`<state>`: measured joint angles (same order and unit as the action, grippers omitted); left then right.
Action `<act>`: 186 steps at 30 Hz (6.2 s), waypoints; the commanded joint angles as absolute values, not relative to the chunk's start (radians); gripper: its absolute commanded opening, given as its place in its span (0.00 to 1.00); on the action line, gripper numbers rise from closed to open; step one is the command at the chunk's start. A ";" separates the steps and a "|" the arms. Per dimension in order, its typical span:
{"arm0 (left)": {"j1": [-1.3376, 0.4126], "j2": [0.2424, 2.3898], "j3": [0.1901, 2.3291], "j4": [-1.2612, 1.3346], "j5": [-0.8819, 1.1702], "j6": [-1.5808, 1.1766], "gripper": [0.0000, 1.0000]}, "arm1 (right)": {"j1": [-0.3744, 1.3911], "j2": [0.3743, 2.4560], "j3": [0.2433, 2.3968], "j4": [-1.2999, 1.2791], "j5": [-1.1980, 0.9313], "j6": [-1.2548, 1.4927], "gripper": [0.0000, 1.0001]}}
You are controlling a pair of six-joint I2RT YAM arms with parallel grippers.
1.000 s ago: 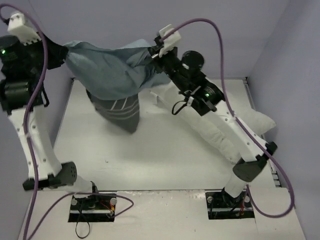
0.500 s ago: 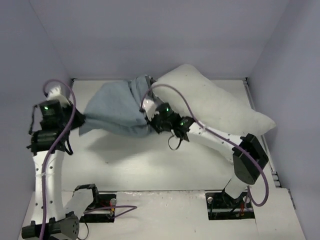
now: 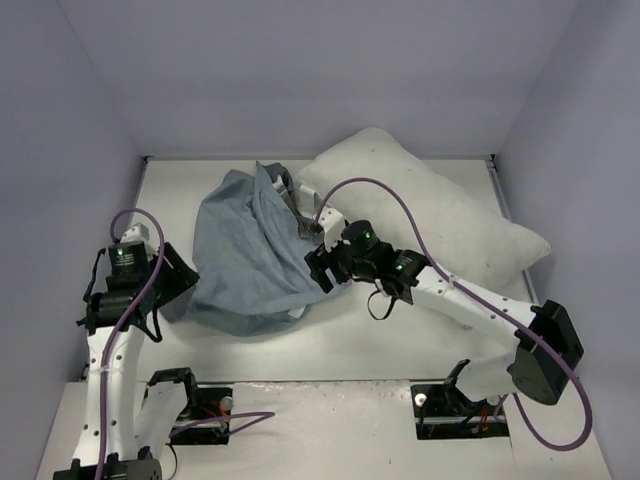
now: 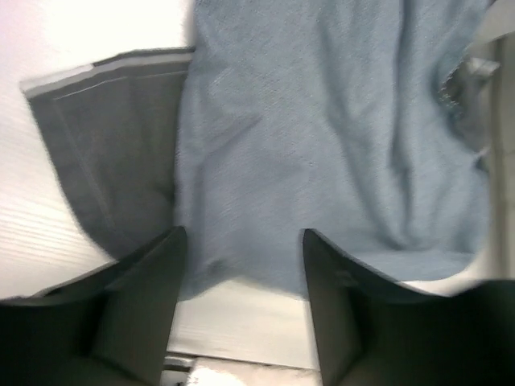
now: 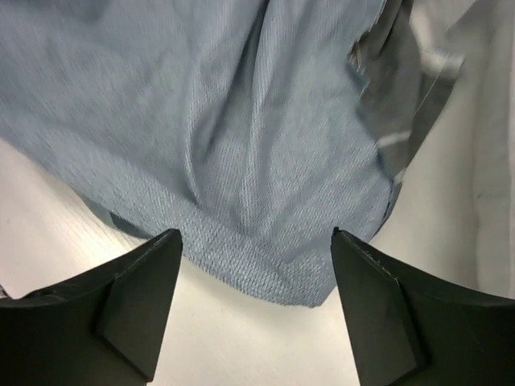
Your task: Put the pillow into the pillowcase
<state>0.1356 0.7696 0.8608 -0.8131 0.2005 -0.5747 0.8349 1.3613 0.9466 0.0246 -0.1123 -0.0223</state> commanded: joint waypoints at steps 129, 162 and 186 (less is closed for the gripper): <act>-0.408 1.588 1.221 -0.490 0.217 -0.080 0.67 | 0.499 1.798 1.224 0.222 -0.156 0.028 0.00; -0.433 1.617 1.316 -0.419 0.161 -0.113 0.00 | 0.469 1.640 1.115 0.180 -0.106 0.064 0.16; -0.416 1.519 1.347 -0.480 0.183 -0.112 0.00 | 0.680 1.778 1.330 0.241 -0.483 -0.203 0.72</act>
<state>-0.4026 1.5940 1.3441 -0.5011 0.1619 -0.1162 0.6743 1.7622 1.2724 0.1478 -0.4316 -0.1585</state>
